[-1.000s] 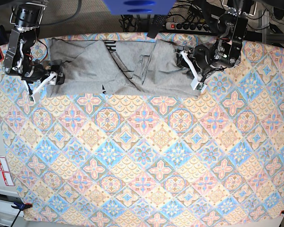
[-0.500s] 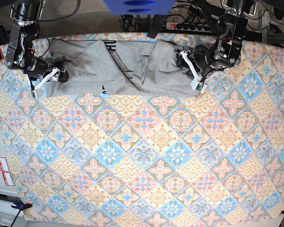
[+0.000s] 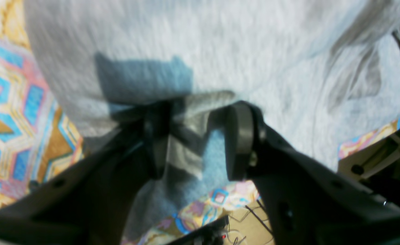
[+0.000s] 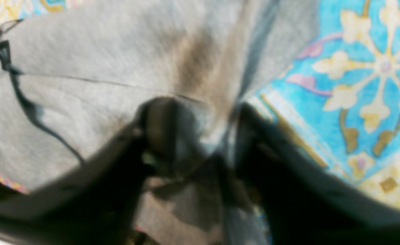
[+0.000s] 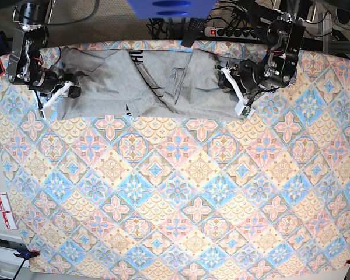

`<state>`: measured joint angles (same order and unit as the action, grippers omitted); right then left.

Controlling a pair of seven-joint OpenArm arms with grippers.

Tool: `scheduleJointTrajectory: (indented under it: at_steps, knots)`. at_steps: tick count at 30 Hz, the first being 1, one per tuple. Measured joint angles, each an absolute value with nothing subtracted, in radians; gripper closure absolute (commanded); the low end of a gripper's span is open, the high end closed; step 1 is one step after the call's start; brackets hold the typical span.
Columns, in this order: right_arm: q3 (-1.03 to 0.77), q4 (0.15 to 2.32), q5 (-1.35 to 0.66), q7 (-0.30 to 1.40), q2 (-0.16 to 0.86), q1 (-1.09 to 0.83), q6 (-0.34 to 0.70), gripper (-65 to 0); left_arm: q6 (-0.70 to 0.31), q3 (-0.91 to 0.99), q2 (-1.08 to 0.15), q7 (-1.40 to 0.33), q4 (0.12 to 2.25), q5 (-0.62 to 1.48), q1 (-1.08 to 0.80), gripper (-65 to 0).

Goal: Fold the T-shirt properly

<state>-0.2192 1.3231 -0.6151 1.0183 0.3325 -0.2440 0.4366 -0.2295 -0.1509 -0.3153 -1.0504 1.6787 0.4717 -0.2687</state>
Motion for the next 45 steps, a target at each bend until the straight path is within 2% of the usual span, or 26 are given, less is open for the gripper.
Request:
scheduleJointTrajectory:
  at_steps: [8,14,20,26,34,45]
  knots:
    - [-0.223,1.323,-0.608,1.024,0.327,-0.243,0.433,-8.3,-0.233,-0.061,-0.272,-1.051,1.691,0.479,-0.276,-22.7]
    - [-0.225,1.315,-0.584,1.105,0.321,-0.193,0.428,-0.1,-0.233,-0.062,-0.269,-1.051,1.701,0.479,-0.279,-22.7]
    - [-0.224,1.305,-0.571,1.17,0.321,-0.138,0.435,0.0,-0.233,-0.062,-0.268,-1.051,1.702,0.479,-0.28,-22.7]
    - [-0.268,1.292,-0.574,1.195,0.307,-0.113,0.444,0.0,-0.233,-0.012,-0.263,-1.052,1.702,0.567,-0.28,-22.7]
    - [-0.274,1.281,-0.588,1.164,0.276,-0.047,0.445,0.0,-0.233,0.084,-0.266,-1.052,1.703,0.693,-0.28,-22.7]
    - [-0.27,1.271,-0.585,1.164,0.305,-0.005,0.445,0.0,-0.23,0.125,-0.266,-1.054,1.703,0.712,-0.301,-22.7]
